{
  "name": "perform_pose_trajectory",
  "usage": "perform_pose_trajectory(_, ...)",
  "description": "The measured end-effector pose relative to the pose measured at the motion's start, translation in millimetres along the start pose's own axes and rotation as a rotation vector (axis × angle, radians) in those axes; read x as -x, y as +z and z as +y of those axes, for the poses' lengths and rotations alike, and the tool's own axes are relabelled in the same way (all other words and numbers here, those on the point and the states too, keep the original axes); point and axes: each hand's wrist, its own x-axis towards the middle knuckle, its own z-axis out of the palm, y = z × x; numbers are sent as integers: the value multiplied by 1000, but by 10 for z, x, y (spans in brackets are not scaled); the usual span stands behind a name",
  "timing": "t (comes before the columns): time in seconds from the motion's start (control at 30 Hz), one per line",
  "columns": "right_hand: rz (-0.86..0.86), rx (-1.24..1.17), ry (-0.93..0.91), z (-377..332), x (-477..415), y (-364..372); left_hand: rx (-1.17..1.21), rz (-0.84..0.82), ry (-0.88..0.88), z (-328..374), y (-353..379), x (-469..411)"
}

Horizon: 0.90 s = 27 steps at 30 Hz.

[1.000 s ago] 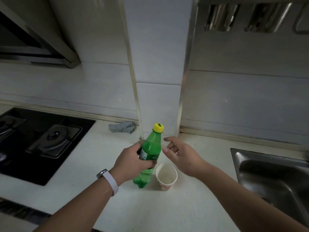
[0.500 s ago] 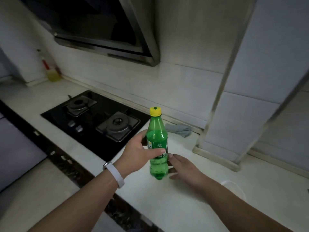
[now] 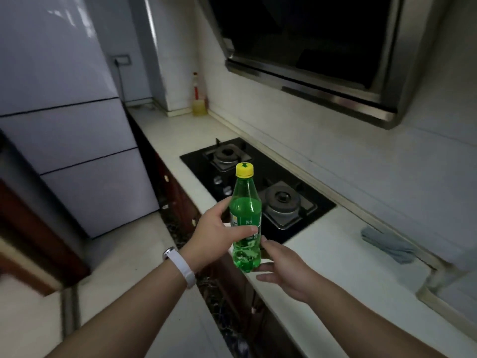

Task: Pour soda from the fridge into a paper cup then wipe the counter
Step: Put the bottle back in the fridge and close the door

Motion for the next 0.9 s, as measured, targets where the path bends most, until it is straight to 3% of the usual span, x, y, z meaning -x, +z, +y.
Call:
perform_pose_trajectory(0.53,-365,114,76,-333,-1086,1727,65,370,-81,-257,-1772,286)
perform_pose_trajectory(0.9,-491,149,137,-796,-2446,2295,95,493,-124,-709,-2637,-669)
